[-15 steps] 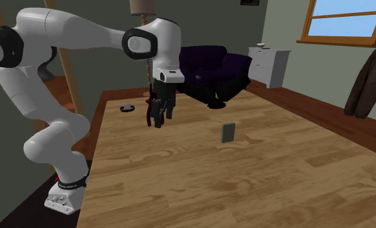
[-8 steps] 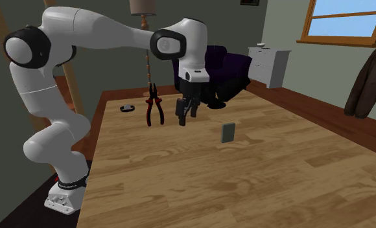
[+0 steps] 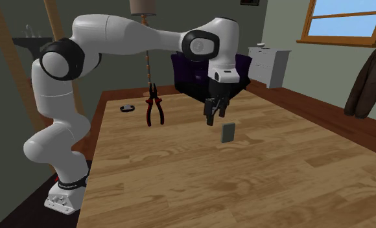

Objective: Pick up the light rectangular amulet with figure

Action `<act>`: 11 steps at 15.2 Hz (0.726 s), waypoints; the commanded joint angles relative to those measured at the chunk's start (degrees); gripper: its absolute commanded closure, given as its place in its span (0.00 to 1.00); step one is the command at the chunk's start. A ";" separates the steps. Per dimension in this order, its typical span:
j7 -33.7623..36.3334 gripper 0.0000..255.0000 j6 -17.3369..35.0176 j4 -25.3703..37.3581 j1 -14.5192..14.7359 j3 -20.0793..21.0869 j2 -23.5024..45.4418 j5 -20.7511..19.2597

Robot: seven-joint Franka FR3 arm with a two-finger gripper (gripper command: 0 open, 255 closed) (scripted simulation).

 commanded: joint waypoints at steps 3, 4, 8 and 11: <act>4.24 0.00 -2.95 13.26 0.94 -0.57 9.47 -1.18; 4.23 0.00 -2.08 12.18 0.89 -0.60 9.27 -1.13; 4.23 0.00 1.31 8.20 0.67 -0.64 8.67 -1.02; 4.24 0.00 3.40 5.89 0.56 -0.66 8.44 -0.99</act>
